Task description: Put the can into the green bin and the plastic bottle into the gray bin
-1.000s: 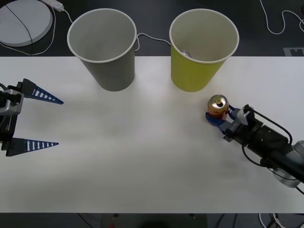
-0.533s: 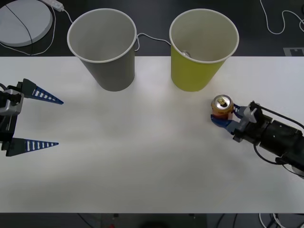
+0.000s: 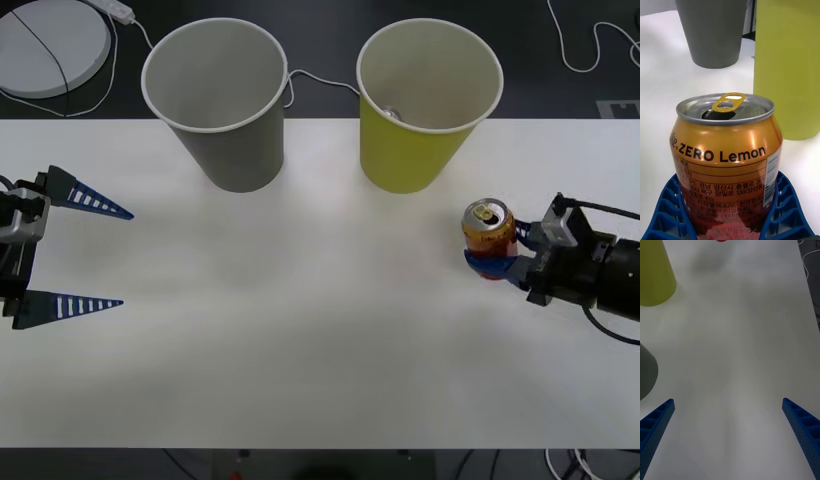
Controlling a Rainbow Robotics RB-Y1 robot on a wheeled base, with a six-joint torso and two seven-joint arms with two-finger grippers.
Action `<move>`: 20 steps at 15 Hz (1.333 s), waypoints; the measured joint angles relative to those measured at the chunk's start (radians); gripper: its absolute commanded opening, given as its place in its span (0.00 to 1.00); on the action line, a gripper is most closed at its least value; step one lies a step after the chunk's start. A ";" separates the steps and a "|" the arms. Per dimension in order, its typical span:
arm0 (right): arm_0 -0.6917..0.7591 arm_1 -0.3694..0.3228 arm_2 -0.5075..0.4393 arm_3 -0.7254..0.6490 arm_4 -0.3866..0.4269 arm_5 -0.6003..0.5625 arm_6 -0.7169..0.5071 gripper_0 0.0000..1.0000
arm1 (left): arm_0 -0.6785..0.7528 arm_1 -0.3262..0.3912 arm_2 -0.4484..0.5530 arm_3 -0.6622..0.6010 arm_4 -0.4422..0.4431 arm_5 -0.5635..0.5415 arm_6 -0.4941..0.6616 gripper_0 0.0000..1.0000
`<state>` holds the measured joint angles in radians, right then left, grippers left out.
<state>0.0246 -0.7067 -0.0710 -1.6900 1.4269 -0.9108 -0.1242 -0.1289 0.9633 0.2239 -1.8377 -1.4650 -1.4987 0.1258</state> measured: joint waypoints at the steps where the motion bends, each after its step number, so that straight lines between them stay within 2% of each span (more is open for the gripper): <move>1: 0.014 -0.005 -0.039 -0.057 0.055 -0.048 -0.095 0.00 | 0.000 0.000 0.000 0.000 0.000 0.000 0.000 1.00; 4: 0.047 -0.029 -0.138 -0.222 0.189 -0.184 -0.359 0.00 | 0.000 0.000 0.000 0.000 0.000 0.000 0.000 1.00; 7: 0.061 -0.074 -0.200 -0.365 0.268 -0.278 -0.599 0.00 | 0.000 0.000 0.000 0.000 0.000 0.000 0.000 1.00; 11: 0.037 -0.183 -0.252 -0.478 0.285 -0.368 -0.860 0.00 | 0.000 0.000 0.000 0.000 0.000 0.000 0.000 1.00; 16: -0.112 -0.320 -0.274 -0.502 0.285 -0.522 -1.098 0.00 | 0.000 0.000 0.000 0.000 0.000 0.000 0.000 1.00; 18: -0.199 -0.371 -0.252 -0.483 0.285 -0.572 -1.150 0.00 | 0.000 0.000 0.000 0.000 0.000 0.000 0.000 1.00; 20: -0.312 -0.425 -0.187 -0.421 0.273 -0.610 -1.156 0.00 | 0.000 0.000 0.000 0.000 0.000 0.000 0.000 1.00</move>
<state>-0.2877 -1.1320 -0.2583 -2.1111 1.6997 -1.5211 -1.2805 -0.1289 0.9633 0.2240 -1.8377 -1.4650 -1.4987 0.1258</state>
